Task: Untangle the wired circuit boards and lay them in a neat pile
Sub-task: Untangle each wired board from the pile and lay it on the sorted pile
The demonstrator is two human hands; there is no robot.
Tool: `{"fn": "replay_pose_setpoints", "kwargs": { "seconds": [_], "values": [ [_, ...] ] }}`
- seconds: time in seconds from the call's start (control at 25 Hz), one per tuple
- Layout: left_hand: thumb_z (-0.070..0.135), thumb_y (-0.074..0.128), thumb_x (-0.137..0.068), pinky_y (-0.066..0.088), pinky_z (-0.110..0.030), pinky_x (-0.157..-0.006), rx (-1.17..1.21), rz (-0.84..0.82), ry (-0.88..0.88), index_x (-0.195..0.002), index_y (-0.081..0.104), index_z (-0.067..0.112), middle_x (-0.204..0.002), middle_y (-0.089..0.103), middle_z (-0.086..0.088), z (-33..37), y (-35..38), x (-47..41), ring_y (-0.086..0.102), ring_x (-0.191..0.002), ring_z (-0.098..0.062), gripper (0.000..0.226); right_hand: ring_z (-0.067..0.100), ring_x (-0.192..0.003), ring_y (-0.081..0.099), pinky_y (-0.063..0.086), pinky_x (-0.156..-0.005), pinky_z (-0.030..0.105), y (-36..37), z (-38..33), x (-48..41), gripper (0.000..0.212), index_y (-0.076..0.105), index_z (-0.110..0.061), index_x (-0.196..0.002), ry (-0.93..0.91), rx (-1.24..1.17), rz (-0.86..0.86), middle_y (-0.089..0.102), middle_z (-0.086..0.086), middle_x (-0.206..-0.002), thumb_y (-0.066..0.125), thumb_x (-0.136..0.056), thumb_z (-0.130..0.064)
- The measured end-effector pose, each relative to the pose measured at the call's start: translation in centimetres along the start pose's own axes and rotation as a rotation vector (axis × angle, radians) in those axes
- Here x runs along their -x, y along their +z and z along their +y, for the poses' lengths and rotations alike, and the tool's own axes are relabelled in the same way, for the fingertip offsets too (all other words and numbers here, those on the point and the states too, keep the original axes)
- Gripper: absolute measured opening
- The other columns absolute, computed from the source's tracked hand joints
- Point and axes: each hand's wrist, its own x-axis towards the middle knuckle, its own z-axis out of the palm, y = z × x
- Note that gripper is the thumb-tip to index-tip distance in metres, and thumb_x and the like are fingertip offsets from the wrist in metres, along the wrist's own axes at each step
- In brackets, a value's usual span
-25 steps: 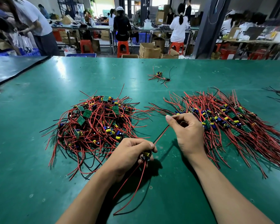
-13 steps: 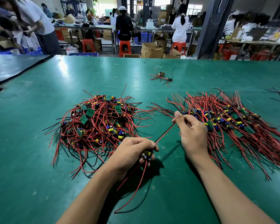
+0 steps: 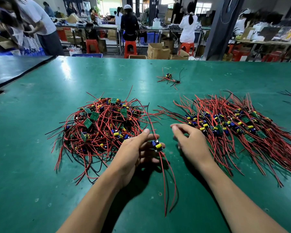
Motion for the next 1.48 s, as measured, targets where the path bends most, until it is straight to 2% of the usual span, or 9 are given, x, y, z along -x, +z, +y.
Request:
{"fn": "replay_pose_setpoints", "kwargs": {
  "seconds": [0.16,0.36,0.64,0.76,0.88,1.0,1.12,1.32,1.48],
  "values": [
    [0.015,0.056,-0.094,0.052,-0.023,-0.057,-0.015,0.016,0.121,-0.109,0.07,0.011,-0.106,0.074,-0.015,0.1,-0.3,0.2,0.069,-0.084,-0.018,0.021,-0.002,-0.058,0.052,0.039,-0.06,0.017,0.2,-0.9,1.3,0.007,0.076,-0.024,-0.087,-0.171,0.133,-0.211,0.066,-0.011,-0.071,0.08,-0.082,-0.023],
    [0.018,0.063,-0.091,0.048,-0.027,-0.062,0.045,0.121,0.182,-0.11,0.07,0.011,-0.108,0.073,-0.007,0.3,-0.4,0.3,0.059,-0.069,-0.014,0.022,-0.001,-0.054,0.051,0.038,-0.055,0.015,1.6,-1.8,2.7,0.028,0.074,-0.022,-0.08,-0.318,0.081,-0.316,0.066,-0.015,-0.066,0.08,-0.076,-0.049],
    [0.03,0.077,-0.07,0.045,-0.024,-0.06,0.0,0.109,0.228,-0.091,0.077,0.022,-0.083,0.074,0.001,0.2,-0.3,0.6,0.066,-0.067,-0.01,0.023,0.007,-0.045,0.043,0.032,-0.043,0.016,2.4,-3.5,2.6,0.036,0.073,-0.022,-0.065,0.067,-0.459,-0.227,0.056,-0.004,-0.057,0.063,-0.089,-0.046],
    [0.014,0.086,-0.059,0.049,-0.018,-0.057,0.046,0.009,0.201,-0.092,0.078,0.022,-0.094,0.075,-0.003,0.2,-0.5,0.5,0.067,-0.068,-0.012,0.035,0.007,-0.044,0.038,0.027,-0.041,0.016,2.2,-3.8,2.5,0.035,0.068,-0.02,-0.057,0.308,-0.697,-0.282,0.05,-0.002,-0.058,0.065,-0.086,-0.039],
    [0.003,0.076,-0.065,0.054,-0.022,-0.057,0.192,-0.076,0.119,-0.088,0.078,0.019,-0.091,0.073,-0.005,0.3,-0.8,0.3,0.067,-0.065,-0.016,0.028,0.007,-0.048,0.038,0.028,-0.044,0.017,1.3,-4.0,2.4,0.026,0.067,-0.02,-0.056,0.418,-0.797,-0.406,0.049,-0.005,-0.058,0.068,-0.071,-0.041],
    [0.022,0.068,-0.077,0.054,-0.024,-0.052,0.24,-0.076,-0.009,-0.08,0.078,0.018,-0.071,0.067,-0.003,0.4,-0.7,0.2,0.064,-0.057,-0.016,0.011,0.009,-0.049,0.038,0.026,-0.047,0.021,0.4,-4.2,2.6,0.025,0.063,-0.02,-0.055,0.418,-0.686,-0.534,0.045,-0.003,-0.057,0.07,-0.069,-0.04],
    [0.033,0.069,-0.077,0.053,-0.024,-0.049,0.153,-0.132,-0.058,-0.088,0.067,0.013,-0.076,0.068,-0.007,0.1,-0.4,0.1,0.063,-0.054,-0.017,0.023,0.012,-0.055,0.039,0.025,-0.051,0.027,0.1,-4.0,2.6,0.022,0.061,-0.022,-0.068,0.394,-0.537,-0.598,0.046,0.0,-0.065,0.072,-0.08,-0.036],
    [0.013,0.078,-0.07,0.053,-0.023,-0.052,-0.003,-0.044,0.081,-0.092,0.06,0.005,-0.078,0.069,-0.014,-1.0,-0.1,0.0,0.062,-0.057,-0.018,0.03,0.012,-0.06,0.05,0.039,-0.051,0.02,0.3,-3.3,2.0,0.009,0.07,-0.018,-0.088,0.231,-0.349,-0.472,0.06,0.007,-0.08,0.066,-0.094,-0.022],
    [0.0,0.072,-0.082,0.053,-0.023,-0.054,-0.214,0.026,0.142,-0.092,0.065,0.0,-0.077,0.064,-0.021,-1.6,-0.1,-0.2,0.06,-0.061,-0.021,0.012,0.022,-0.074,0.055,0.045,-0.065,0.029,0.0,-2.8,2.1,0.014,0.075,-0.012,-0.101,0.187,-0.307,-0.483,0.067,0.011,-0.089,0.071,-0.091,-0.021]
  ]
}}
